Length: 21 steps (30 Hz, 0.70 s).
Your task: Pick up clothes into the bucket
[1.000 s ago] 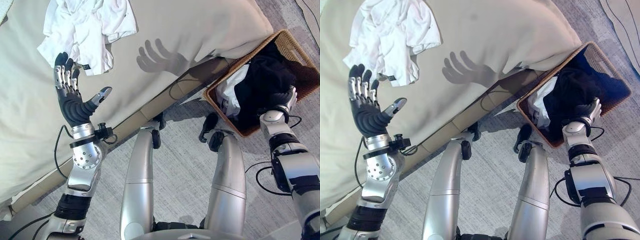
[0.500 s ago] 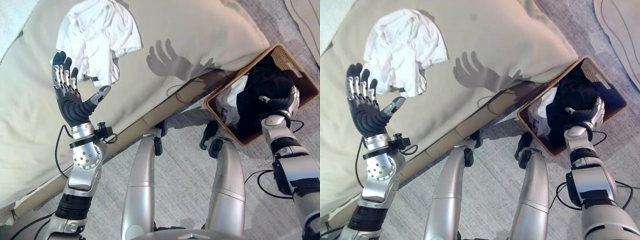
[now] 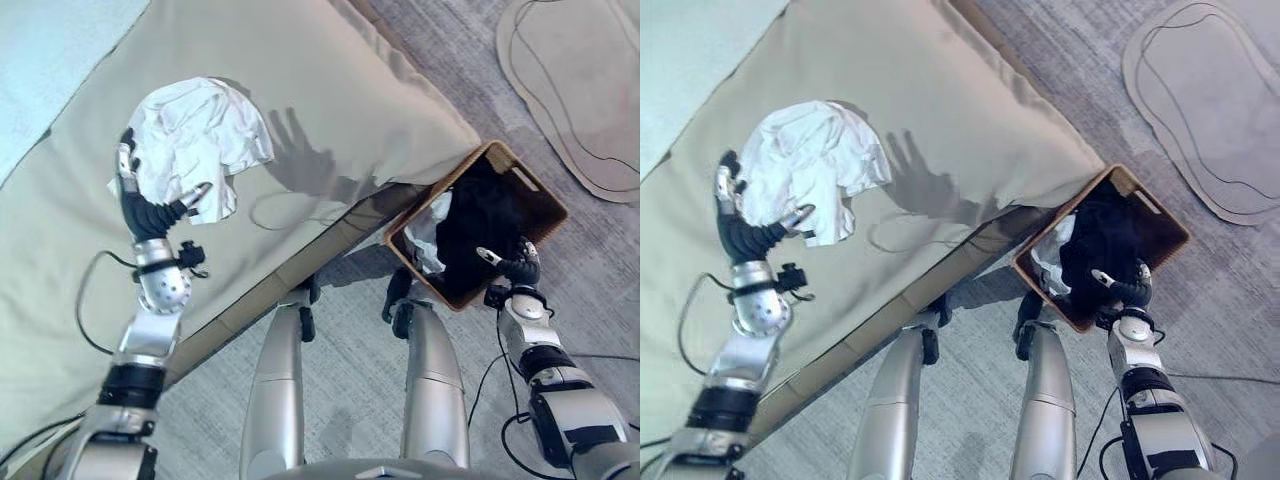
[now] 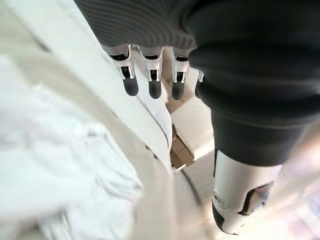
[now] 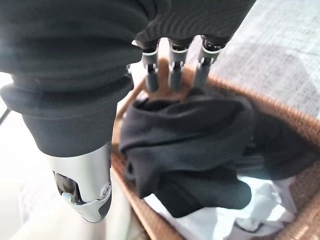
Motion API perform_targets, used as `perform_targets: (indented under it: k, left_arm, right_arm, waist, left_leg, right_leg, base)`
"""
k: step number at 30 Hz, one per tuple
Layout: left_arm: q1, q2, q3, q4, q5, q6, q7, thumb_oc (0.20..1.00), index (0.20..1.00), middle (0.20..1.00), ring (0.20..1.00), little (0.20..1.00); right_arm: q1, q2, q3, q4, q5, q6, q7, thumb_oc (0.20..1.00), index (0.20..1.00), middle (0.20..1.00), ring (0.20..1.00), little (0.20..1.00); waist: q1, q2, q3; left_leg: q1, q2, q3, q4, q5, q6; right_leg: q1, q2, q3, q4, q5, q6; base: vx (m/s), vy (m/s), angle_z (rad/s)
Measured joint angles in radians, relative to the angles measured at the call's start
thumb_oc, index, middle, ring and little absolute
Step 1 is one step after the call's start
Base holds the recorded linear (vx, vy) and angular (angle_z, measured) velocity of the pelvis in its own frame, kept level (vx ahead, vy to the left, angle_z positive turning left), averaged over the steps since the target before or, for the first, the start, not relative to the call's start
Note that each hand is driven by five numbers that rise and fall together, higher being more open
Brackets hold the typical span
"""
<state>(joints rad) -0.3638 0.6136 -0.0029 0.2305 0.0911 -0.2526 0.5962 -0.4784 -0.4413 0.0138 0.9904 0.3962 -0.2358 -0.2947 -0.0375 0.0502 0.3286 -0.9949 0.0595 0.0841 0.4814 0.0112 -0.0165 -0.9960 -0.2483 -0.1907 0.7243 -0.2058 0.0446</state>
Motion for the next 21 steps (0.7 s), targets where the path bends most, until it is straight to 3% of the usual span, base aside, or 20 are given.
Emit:
perform_targets:
  k: [5,6,11,16,21]
  left_arm:
    - [-0.213,0.150,-0.034,0.168,0.153,0.084,0.004,1.000,1.000,1.000,1.000,1.000]
    - [-0.285,0.188,-0.089,0.255,0.186,0.110,0.009,1.000,1.000,1.000,1.000,1.000]
    - [-0.413,0.206,-0.204,0.431,0.278,0.201,0.014,1.000,1.000,1.000,1.000,1.000]
    - [-0.479,0.224,-0.256,0.515,0.291,0.221,0.011,1.000,1.000,1.000,1.000,1.000]
    - [-0.560,0.235,-0.296,0.562,0.290,0.220,-0.008,1.000,1.000,1.000,1.000,1.000]
  right_arm:
    - [0.000,0.011,0.052,-0.019,-0.001,-0.005,0.026,1.000,1.000,1.000,1.000,1.000]
    - [0.006,0.021,0.070,-0.039,-0.001,-0.005,0.034,1.000,1.000,1.000,1.000,1.000]
    - [0.012,0.066,0.117,-0.162,-0.001,-0.010,0.059,1.000,1.000,1.000,1.000,1.000]
    - [0.055,0.066,0.121,-0.347,0.014,-0.051,0.087,1.000,1.000,1.000,1.000,1.000]
    - [0.064,0.054,0.120,-0.379,0.026,-0.073,0.105,1.000,1.000,1.000,1.000,1.000]
  waist:
    - [-0.034,-0.003,0.000]
    - [-0.035,-0.004,0.000]
    - [-0.071,-0.012,0.003]
    - [-0.096,-0.055,0.046]
    - [-0.094,-0.063,0.096]
  left_leg:
    - [-0.013,0.005,0.006,-0.002,0.003,-0.001]
    - [-0.016,0.006,0.014,-0.002,0.004,0.001]
    - [-0.050,0.019,0.032,-0.007,0.007,0.005]
    - [-0.056,0.033,0.050,-0.005,0.006,0.004]
    - [-0.109,0.038,0.045,0.022,0.006,0.003]
  right_leg:
    - [-0.008,0.006,0.004,-0.027,0.020,0.008]
    - [-0.017,0.008,0.013,-0.033,0.026,0.009]
    - [-0.053,0.027,0.029,-0.066,0.056,0.012]
    - [-0.068,0.040,0.043,-0.072,0.062,0.010]
    - [-0.113,0.043,0.042,-0.054,0.068,0.005]
  base:
    - [-0.01,0.062,-0.08]
    - [-0.01,0.062,-0.12]
    - [0.00,0.047,-0.16]
    - [0.00,0.019,-0.09]
    - [0.01,0.015,0.00]
